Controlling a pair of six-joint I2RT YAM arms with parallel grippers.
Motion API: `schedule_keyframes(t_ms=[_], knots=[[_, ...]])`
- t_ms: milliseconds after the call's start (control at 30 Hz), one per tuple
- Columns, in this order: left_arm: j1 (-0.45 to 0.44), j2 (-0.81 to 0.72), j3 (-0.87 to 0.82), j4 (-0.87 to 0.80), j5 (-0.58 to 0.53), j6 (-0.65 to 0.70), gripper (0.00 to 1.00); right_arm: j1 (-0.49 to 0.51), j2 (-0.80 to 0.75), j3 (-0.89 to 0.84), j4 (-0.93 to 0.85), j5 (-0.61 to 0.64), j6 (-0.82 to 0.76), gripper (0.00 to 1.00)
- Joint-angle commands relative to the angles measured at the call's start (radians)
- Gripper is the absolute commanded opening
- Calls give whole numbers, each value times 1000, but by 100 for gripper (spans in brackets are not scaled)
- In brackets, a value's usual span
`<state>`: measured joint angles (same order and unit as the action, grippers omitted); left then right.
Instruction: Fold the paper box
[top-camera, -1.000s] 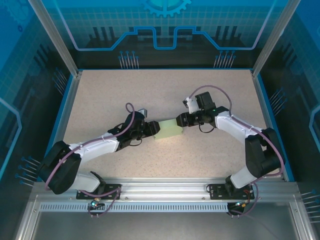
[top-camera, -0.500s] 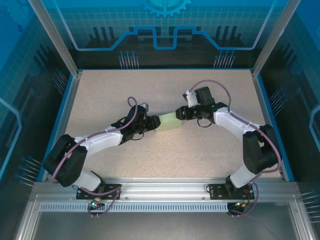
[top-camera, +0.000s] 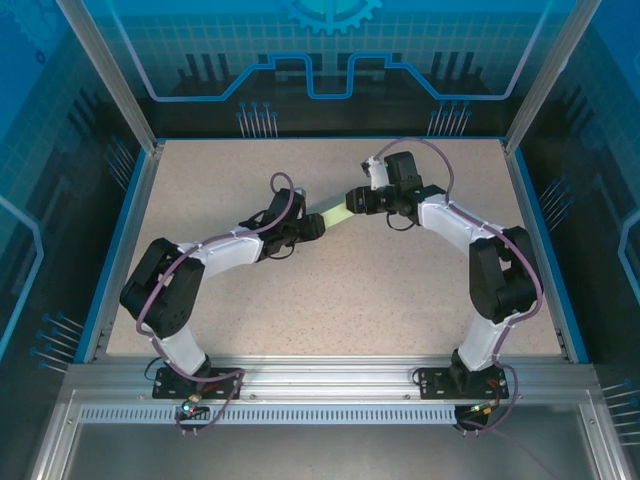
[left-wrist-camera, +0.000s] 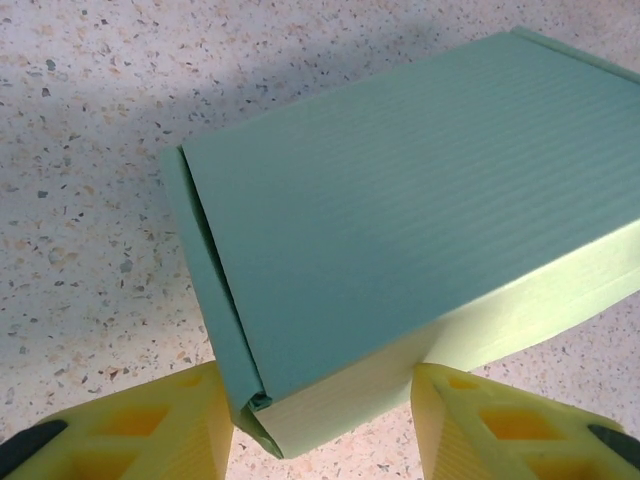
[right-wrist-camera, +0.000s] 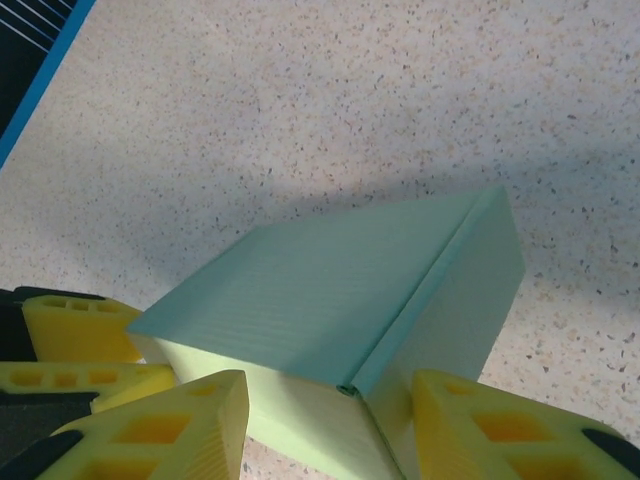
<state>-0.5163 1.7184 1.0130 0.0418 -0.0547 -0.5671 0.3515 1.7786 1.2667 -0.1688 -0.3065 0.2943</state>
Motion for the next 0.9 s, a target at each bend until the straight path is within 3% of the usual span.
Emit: schedule_keyframes(t_ms=[0, 533, 700, 867], knots=[[-21, -5, 21, 121, 64, 39, 51, 27, 4, -54, -1, -83, -12, 47], [-40, -42, -181, 228, 111, -39, 55, 28, -136, -351, 65, 11, 44, 49], [-41, -79, -208, 207, 51, -18, 62, 29, -225, -346, -56, 148, -16, 50], [-38, -146, -202, 137, -42, 87, 70, 32, -361, -326, -176, 313, -88, 52]])
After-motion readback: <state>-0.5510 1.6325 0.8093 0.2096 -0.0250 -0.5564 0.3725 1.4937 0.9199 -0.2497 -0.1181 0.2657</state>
